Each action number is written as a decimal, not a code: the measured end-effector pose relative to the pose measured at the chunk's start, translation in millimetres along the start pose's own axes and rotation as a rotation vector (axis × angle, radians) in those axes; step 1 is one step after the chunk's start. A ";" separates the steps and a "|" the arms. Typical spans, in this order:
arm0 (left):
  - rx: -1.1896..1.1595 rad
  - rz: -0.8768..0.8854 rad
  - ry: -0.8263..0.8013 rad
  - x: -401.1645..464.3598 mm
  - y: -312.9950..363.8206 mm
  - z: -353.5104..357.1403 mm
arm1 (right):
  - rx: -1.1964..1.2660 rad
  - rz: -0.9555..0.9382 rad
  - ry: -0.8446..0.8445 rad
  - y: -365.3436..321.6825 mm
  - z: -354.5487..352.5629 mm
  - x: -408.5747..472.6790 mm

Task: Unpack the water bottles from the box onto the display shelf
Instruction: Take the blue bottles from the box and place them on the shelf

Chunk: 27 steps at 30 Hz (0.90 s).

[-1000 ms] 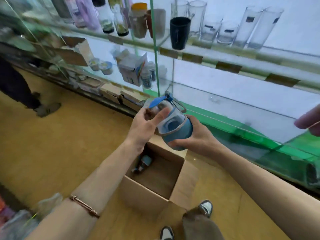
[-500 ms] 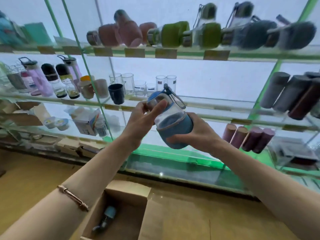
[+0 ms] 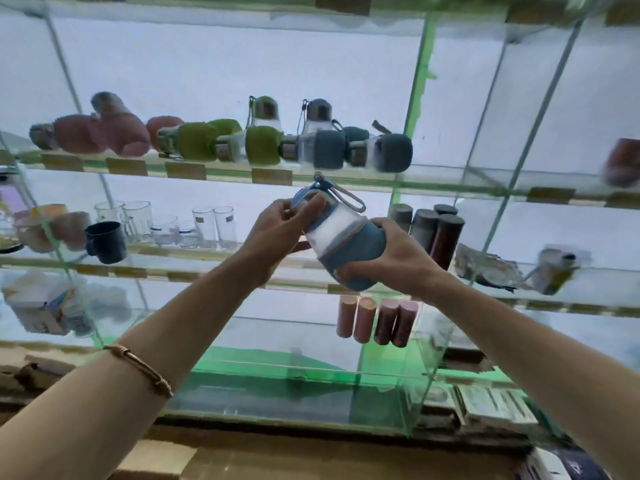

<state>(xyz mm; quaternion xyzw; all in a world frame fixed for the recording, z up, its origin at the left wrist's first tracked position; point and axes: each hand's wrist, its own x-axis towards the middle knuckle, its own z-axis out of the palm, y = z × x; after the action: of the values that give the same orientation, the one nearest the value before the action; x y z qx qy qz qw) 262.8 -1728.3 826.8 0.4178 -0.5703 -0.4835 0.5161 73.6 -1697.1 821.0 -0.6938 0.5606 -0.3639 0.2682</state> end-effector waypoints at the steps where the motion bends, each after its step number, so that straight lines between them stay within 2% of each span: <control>1: 0.024 0.004 -0.006 8.2 3.7 11.2 | -0.002 -0.003 0.007 4.6 -11.4 2.9; 10: 0.195 0.089 -0.179 96.0 39.2 71.9 | -0.181 -0.059 0.084 27.5 -93.0 58.7; 18: 0.209 0.171 -0.367 207.4 51.0 116.9 | -0.319 0.005 0.219 47.8 -162.3 123.0; 23: 0.388 0.428 -0.314 266.6 56.6 137.1 | -0.382 0.034 0.253 54.1 -191.2 171.3; 27: 0.459 0.406 -0.396 296.2 62.1 147.0 | -0.446 0.081 0.223 62.1 -206.9 199.4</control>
<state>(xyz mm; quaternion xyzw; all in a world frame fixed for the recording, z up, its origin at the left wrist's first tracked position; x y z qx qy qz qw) 83.3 -1988.2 942.5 0.2992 -0.8242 -0.3023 0.3739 -108.1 -1897.8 935.6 -0.6682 0.6806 -0.2946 0.0593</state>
